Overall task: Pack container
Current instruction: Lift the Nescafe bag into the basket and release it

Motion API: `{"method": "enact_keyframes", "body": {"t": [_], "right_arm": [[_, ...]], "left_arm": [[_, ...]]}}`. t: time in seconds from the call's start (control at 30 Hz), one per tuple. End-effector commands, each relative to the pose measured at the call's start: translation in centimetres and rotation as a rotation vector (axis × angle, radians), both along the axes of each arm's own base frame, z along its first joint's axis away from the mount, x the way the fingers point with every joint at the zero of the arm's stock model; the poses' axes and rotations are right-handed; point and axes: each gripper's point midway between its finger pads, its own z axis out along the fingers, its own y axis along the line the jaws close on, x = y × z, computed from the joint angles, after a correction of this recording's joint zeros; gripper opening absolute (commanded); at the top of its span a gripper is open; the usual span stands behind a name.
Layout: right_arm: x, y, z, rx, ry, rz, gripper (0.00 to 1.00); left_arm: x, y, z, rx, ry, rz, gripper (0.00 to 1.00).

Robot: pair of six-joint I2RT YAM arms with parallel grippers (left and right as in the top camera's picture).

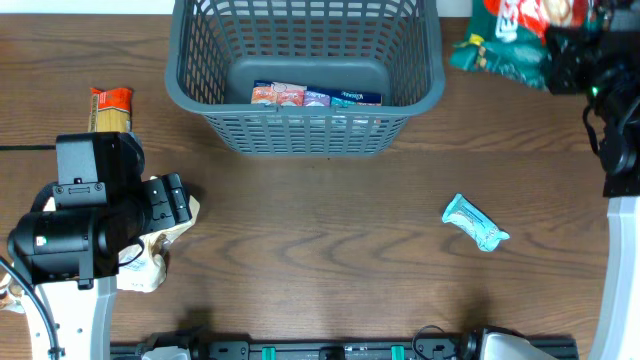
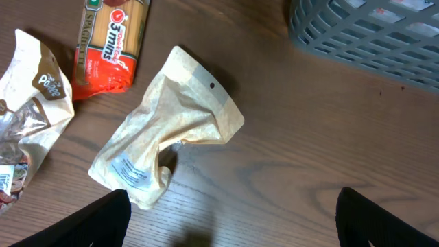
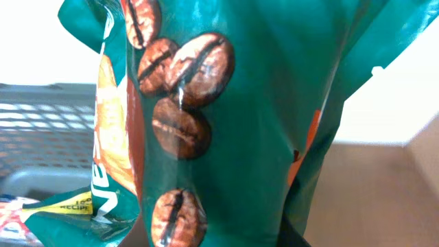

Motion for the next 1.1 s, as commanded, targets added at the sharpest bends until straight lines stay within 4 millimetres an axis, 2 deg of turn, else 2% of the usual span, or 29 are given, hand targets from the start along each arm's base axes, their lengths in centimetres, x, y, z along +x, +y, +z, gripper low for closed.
{"method": "enact_keyframes", "body": {"t": [0.0,0.07,0.17,0.3,0.43,0.67,0.77,0.97,1.07], "right_arm": [[-1.5,6.2,6.9,-0.251,-0.214,0.276,0.01],[-1.7,9.3,7.9,-0.354,-0.268,0.387,0.01],[-1.2,13.0,7.9,-0.460,-0.303,0.506,0.01],[0.9,16.7,6.0,-0.532,-0.268,0.587,0.01],[3.6,20.4,3.1,-0.577,-0.214,0.670,0.01],[8.4,23.9,-1.6,-0.648,-0.129,0.679,0.01],[9.6,25.0,-3.8,-0.647,-0.091,0.702,0.01],[10.4,27.1,-11.0,-0.639,0.079,0.783,0.01],[10.5,27.5,-14.9,-0.643,0.180,0.819,0.01]], "left_arm": [[0.1,0.2,0.8,0.007,-0.019,0.001,0.86],[0.1,0.2,0.8,0.007,-0.019,0.001,0.86],[0.1,0.2,0.8,0.007,-0.019,0.001,0.86],[0.1,0.2,0.8,0.007,-0.018,0.001,0.86],[0.1,0.2,0.8,0.006,-0.018,0.001,0.86],[-0.1,0.1,0.6,0.002,-0.008,0.007,0.86],[-0.2,0.1,0.6,0.002,-0.005,0.007,0.86],[-0.2,0.1,0.6,0.002,-0.006,0.007,0.86],[-0.2,0.1,0.6,0.002,-0.006,0.007,0.86]]}}
